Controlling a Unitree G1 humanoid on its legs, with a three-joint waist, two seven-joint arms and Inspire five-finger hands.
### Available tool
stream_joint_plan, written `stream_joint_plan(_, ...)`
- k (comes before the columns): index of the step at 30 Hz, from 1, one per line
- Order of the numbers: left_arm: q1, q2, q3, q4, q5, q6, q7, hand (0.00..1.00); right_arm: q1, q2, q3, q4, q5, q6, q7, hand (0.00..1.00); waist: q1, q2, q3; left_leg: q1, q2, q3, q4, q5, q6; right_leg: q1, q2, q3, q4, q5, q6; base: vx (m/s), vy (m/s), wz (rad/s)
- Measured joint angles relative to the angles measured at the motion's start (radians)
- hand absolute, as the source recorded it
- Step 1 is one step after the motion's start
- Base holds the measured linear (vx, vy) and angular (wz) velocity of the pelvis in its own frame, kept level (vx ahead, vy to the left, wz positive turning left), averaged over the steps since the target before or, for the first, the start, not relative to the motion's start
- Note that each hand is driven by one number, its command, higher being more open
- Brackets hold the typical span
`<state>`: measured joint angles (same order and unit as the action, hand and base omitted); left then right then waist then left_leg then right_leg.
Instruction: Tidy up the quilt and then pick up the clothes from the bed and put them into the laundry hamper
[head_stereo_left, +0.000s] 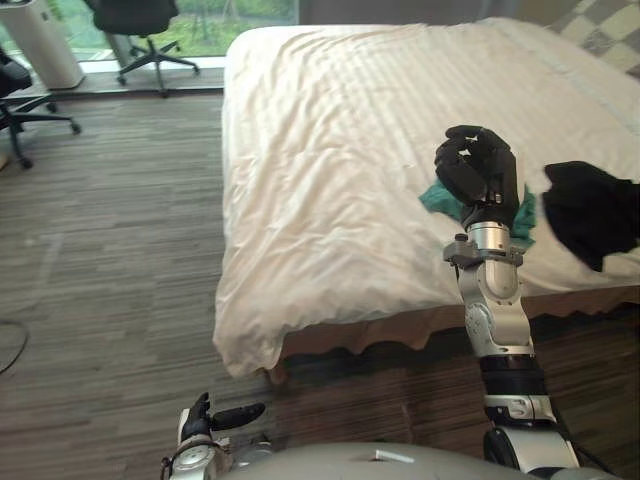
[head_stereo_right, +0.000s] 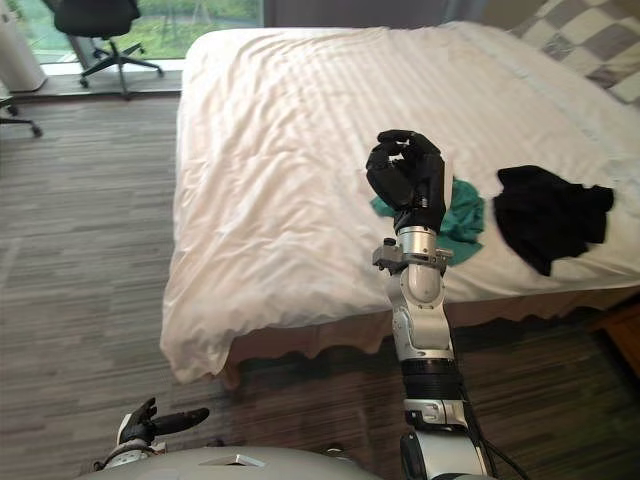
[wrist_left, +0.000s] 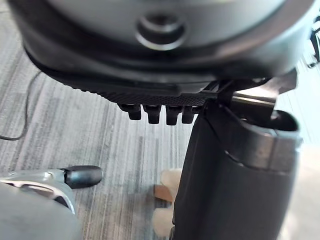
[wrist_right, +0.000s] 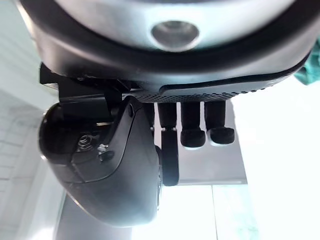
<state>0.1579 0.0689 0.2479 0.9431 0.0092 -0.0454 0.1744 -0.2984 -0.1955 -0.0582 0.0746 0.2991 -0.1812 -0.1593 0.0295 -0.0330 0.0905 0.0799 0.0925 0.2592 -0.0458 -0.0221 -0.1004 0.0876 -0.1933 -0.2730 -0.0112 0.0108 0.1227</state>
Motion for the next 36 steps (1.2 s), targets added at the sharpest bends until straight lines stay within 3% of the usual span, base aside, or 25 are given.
stream_joint_plan(1, 0.008, -0.013, 0.005, 0.0, -0.008, 0.001, 0.005, 1.0, -0.024, 0.0, 0.03, 0.0, 0.028, 0.0, 0.0, 0.0, 0.0, 0.016, 0.015, -0.004, -0.001, -0.007, 0.0, 0.003, 0.004, 0.005, -0.001, -0.002, -0.008, 0.01, 0.003, 0.0, 0.035, 0.22)
stream_joint_plan(3, 0.013, -0.016, 0.013, 0.005, -0.008, 0.004, 0.014, 1.0, -0.08, 0.001, 0.071, 0.001, 0.047, 0.0, 0.0, 0.0, 0.012, 0.022, 0.034, -0.007, -0.001, -0.014, 0.002, 0.004, 0.004, 0.011, 0.0, -0.012, -0.015, 0.011, 0.002, -0.01, -0.008, 0.16)
stream_joint_plan(7, 0.007, -0.012, 0.03, 0.003, -0.017, 0.002, 0.016, 1.0, -0.255, -0.001, 0.146, 0.042, 0.068, -0.003, 0.002, 0.0, 0.034, 0.004, 0.048, -0.037, 0.006, -0.065, 0.007, 0.016, -0.001, 0.021, 0.01, -0.059, -0.027, 0.012, 0.002, -0.02, -0.046, 0.35)
stream_joint_plan(11, -0.008, -0.011, 0.043, -0.004, -0.042, 0.001, 0.023, 1.0, -0.416, -0.001, 0.238, 0.102, 0.068, -0.005, 0.01, 0.0, 0.085, -0.021, 0.064, -0.082, 0.003, -0.133, 0.009, 0.035, 0.0, 0.022, 0.012, -0.123, -0.029, 0.012, 0.002, -0.02, -0.035, 0.47)
stream_joint_plan(17, -0.017, -0.002, 0.053, -0.012, -0.051, 0.0, 0.038, 1.0, -0.513, 0.058, 0.326, 0.222, 0.068, -0.002, 0.026, 0.0, 0.162, -0.063, 0.108, -0.142, 0.001, -0.25, 0.011, 0.064, -0.002, 0.037, 0.02, -0.224, -0.025, 0.011, 0.002, -0.02, -0.036, 0.58)
stream_joint_plan(24, -0.077, 0.005, 0.053, -0.045, -0.051, -0.007, 0.037, 1.0, -0.615, 0.086, 0.388, 0.284, 0.069, -0.001, 0.028, 0.0, 0.213, -0.077, 0.209, -0.208, -0.011, -0.312, 0.012, 0.105, -0.003, -0.001, 0.019, -0.275, -0.004, 0.003, -0.008, -0.07, -0.02, 0.25)
stream_joint_plan(32, -0.203, 0.021, 0.03, -0.052, -0.051, -0.011, 0.038, 1.0, -0.709, 0.083, 0.344, 0.442, 0.062, 0.002, 0.004, 0.0, 0.218, -0.064, 0.34, -0.322, 0.006, -0.352, 0.003, 0.174, -0.013, -0.122, 0.019, -0.301, 0.068, -0.025, -0.026, -0.13, 0.002, 0.11)
stream_joint_plan(36, -0.233, 0.019, 0.005, -0.051, -0.057, -0.019, 0.039, 1.0, -0.694, 0.084, 0.248, 0.635, 0.06, 0.043, -0.027, 0.0, 0.218, -0.032, 0.368, -0.379, 0.013, -0.363, -0.019, 0.212, -0.015, -0.203, 0.019, -0.3, 0.111, -0.028, -0.031, -0.11, 0.015, -0.01)
